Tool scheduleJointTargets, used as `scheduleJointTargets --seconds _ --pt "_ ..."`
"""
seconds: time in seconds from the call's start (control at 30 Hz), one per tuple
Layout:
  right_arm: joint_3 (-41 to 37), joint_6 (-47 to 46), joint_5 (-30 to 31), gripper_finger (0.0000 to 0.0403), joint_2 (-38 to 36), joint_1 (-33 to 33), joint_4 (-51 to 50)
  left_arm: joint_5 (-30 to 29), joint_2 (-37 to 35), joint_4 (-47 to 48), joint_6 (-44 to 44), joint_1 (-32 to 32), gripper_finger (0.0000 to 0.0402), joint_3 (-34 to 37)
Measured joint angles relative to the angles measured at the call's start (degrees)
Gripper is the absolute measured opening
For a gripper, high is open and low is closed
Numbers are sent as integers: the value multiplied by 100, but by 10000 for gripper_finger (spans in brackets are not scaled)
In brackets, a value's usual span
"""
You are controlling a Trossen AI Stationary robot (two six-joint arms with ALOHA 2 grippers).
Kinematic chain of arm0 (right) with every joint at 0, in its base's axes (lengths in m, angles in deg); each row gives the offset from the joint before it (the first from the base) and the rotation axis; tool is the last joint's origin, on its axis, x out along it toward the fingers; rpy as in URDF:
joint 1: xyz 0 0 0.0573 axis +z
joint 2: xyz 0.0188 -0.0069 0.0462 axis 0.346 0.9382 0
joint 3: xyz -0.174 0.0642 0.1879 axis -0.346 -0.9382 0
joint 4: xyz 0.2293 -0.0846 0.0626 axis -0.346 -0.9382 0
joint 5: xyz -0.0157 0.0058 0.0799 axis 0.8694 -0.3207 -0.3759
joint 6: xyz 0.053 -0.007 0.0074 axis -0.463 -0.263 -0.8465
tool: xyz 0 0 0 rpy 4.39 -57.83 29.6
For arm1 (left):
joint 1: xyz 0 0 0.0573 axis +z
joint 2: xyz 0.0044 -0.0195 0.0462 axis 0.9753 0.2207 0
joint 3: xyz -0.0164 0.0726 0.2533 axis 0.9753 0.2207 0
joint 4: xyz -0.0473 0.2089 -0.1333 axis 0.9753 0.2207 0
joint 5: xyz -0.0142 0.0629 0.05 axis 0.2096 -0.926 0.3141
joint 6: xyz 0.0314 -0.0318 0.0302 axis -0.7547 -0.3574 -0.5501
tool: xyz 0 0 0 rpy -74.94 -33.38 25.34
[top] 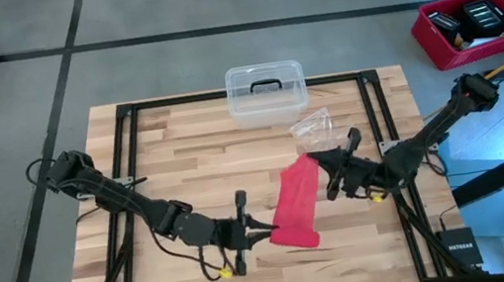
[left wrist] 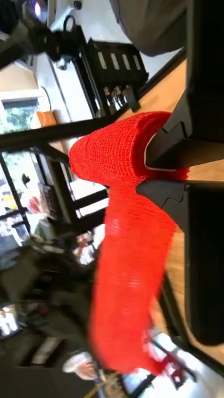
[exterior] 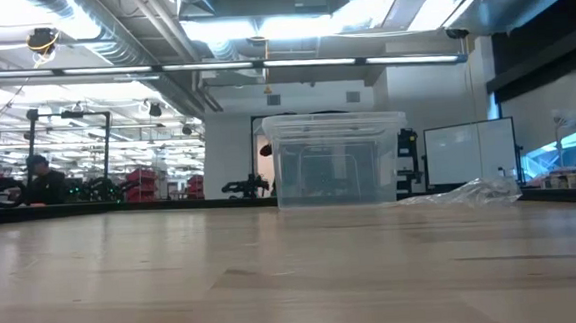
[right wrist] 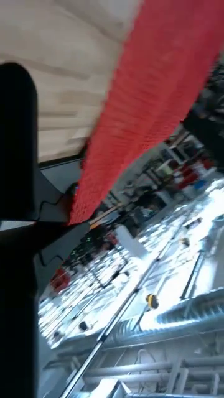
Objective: Roll bandage
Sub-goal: Roll the red bandage
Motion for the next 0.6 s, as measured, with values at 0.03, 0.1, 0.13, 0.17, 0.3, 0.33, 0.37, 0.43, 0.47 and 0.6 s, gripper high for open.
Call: scheduleJointTargets --seconds 0.03,0.1,0.13,0.17,0.3,0.33,0.37,0.43,0.47,0.6 --pt "39 -4 -72 4 -44 0 -4 0 0 -8 78 40 13 43" --pt "189 -20 -97 4 -55 7 -19 -7 1 13 189 136 13 102" --pt "277 -22 -86 4 -55 7 -58 -7 3 25 230 190 13 108" --pt "380 -38 -105 4 -55 7 -150 -7 2 75 280 244 13 107" --pt "879 -457 -441 4 -37 5 -981 -14 2 289 431 423 13 109" --pt "1010 -630 -557 4 -35 4 -1201 -25 4 295 455 453 13 109" --pt "1135 -772 -639 4 -35 9 -1366 -26 4 292 494 481 13 109" --pt "1354 -960 -701 4 -36 126 -1636 -28 4 291 572 536 13 109" --pt "1452 -967 -693 4 -35 219 -1731 -42 4 305 620 565 13 109" --pt "1791 -929 -669 4 -9 688 -1879 -318 4 388 772 668 13 109"
